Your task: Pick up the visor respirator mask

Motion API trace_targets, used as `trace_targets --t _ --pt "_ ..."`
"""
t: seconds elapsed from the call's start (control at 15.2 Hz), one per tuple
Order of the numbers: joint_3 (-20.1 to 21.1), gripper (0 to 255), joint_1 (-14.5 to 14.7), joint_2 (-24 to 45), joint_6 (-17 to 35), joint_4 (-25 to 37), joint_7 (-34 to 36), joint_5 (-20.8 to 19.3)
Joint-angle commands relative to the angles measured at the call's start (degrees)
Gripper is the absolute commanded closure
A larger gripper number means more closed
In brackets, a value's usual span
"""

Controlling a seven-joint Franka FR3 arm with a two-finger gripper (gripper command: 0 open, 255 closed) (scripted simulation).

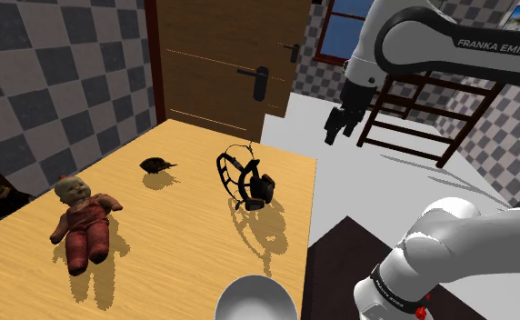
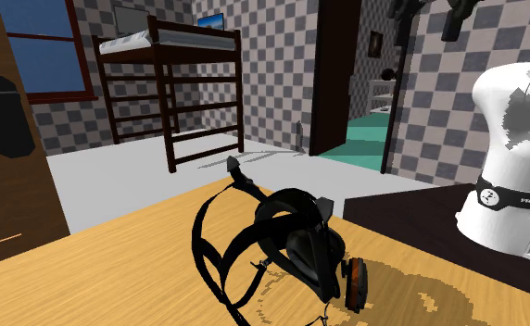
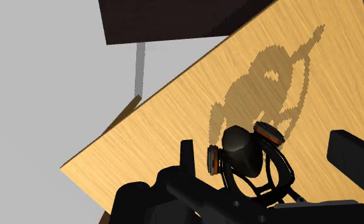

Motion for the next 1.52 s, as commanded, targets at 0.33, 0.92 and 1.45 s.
trace_targets --t 0.33,0.92,1.45 --pt "1.43 0 1.22 11.64 5.52 3.96 1.15 2.28" --pt "3.78 0 3.11 32.93 11.71 15.41 2.60 5.38" --pt "5.61 0 4.80 51.88 12.82 30.21 3.84 6.87"
